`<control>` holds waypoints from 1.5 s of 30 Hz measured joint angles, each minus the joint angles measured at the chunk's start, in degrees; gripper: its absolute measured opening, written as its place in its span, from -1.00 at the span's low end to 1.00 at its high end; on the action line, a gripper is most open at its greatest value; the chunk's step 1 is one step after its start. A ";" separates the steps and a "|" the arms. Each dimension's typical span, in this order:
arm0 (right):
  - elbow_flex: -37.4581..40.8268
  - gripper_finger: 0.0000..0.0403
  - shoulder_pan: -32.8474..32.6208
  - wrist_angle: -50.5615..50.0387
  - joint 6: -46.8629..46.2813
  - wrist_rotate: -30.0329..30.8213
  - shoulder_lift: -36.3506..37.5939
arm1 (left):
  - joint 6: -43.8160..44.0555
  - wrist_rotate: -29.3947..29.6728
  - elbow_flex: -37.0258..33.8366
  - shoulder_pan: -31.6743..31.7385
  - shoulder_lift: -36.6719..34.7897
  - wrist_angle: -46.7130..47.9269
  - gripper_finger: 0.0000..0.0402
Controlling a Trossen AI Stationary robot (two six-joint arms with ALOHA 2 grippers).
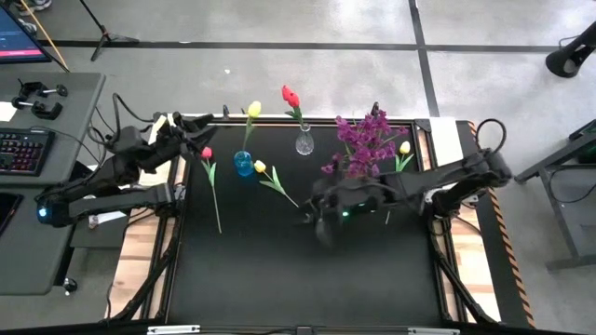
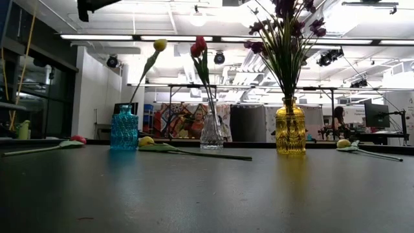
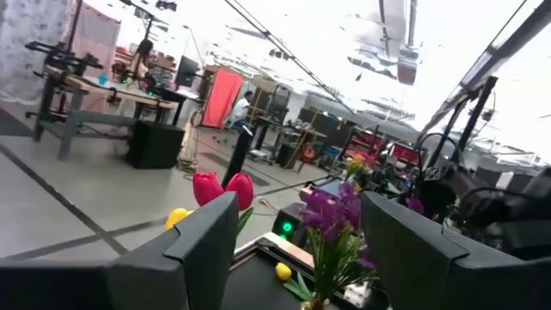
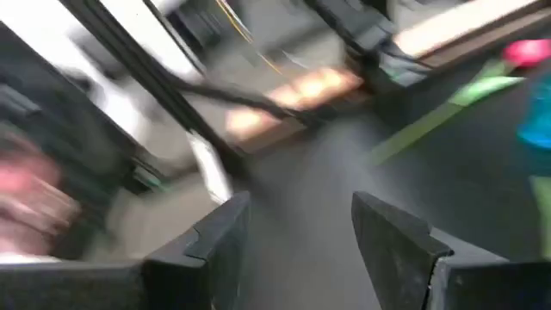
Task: Sort flowers into vase by color
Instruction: Put the left yellow flower into the blue vase
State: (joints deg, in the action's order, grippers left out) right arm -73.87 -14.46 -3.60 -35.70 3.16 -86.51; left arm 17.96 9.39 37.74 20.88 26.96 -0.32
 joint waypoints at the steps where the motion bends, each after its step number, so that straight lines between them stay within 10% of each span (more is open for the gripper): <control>1: -4.09 -0.04 0.00 -6.06 3.05 0.98 -1.70 | -0.02 -0.09 0.00 -0.02 -0.02 0.13 0.15; 12: -29.86 -0.04 -0.22 -51.78 5.71 8.77 -24.57 | 1.53 -3.39 0.00 0.00 0.00 4.08 0.15; 25: -29.90 -0.04 2.96 -33.80 -2.15 6.17 -41.91 | 1.48 -4.63 -0.02 0.00 -0.02 4.94 0.15; 35: -29.94 -0.04 8.23 -27.44 -6.87 25.56 -42.76 | 1.51 -4.63 -0.03 0.00 -0.02 4.87 0.15; 45: -29.94 -0.04 15.01 -25.37 -4.34 18.10 -42.82 | 3.02 -4.90 -0.04 0.02 -0.02 4.85 0.15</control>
State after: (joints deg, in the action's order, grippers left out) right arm -103.81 0.55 -28.97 -40.04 21.26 -129.34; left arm 20.97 4.49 37.69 20.91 26.94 4.54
